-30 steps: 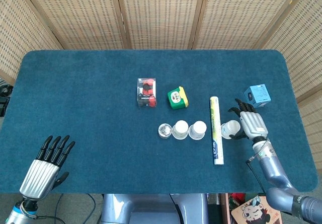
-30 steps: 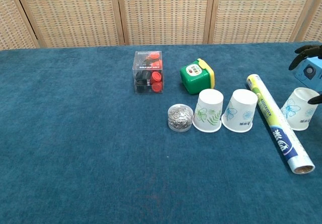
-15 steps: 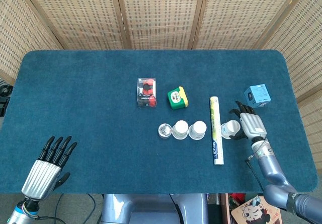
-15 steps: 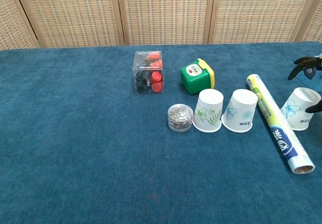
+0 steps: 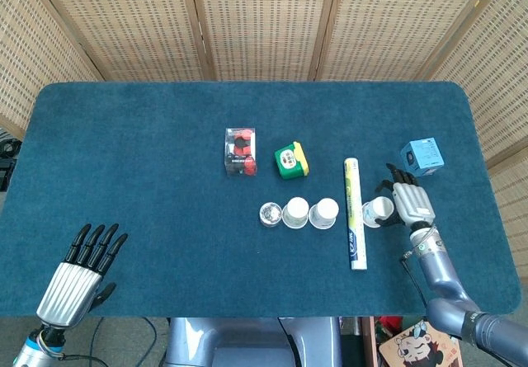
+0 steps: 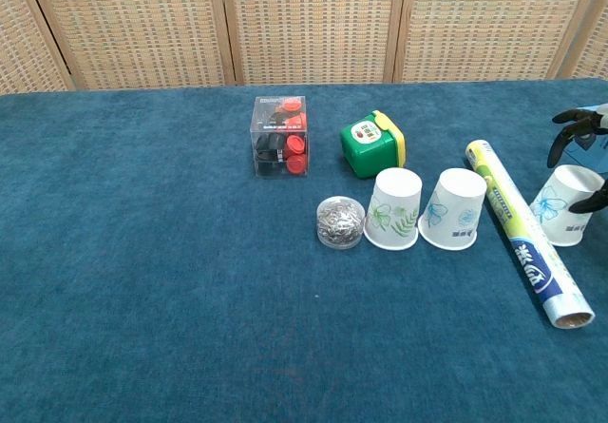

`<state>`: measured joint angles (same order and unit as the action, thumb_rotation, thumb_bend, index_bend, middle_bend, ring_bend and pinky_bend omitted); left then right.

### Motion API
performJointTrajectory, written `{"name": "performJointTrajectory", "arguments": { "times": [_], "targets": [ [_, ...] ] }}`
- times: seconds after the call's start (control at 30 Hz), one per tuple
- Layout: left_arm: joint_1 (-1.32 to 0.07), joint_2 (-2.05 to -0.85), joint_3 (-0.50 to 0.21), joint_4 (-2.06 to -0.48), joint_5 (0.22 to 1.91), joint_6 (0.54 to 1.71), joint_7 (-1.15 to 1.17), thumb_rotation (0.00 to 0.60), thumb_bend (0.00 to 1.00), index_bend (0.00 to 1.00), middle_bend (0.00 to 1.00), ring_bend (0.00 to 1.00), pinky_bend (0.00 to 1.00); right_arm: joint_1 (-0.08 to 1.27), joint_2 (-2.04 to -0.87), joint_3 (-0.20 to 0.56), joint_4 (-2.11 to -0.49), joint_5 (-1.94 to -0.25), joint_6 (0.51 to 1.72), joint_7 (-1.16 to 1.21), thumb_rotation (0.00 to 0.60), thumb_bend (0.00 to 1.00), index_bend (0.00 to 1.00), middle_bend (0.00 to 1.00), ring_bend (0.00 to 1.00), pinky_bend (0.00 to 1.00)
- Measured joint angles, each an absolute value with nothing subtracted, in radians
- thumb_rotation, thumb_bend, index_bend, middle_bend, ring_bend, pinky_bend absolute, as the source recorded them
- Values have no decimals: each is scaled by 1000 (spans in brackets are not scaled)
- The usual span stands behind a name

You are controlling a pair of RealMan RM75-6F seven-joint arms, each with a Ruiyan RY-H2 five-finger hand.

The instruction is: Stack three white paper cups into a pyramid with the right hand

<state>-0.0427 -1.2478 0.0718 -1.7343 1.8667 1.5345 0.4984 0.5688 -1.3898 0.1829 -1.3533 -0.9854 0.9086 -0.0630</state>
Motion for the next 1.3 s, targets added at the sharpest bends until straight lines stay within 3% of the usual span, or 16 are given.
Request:
{"name": "performJointTrajectory", "arguments": {
  "times": [0.87,1.3],
  "targets": [
    [-41,-1244,73,-1736,1871,1539,492,600,206,0,0,0,0,564,-1386,192,-1371,-984,913,-95,600,131,529,0,0,0],
    [-39,-1239,72,-1738,1872,1547,484,600,206,0,0,0,0,577,-1277,232,-1556,-995,987,-196,600,131,529,0,0,0]
  ]
}}
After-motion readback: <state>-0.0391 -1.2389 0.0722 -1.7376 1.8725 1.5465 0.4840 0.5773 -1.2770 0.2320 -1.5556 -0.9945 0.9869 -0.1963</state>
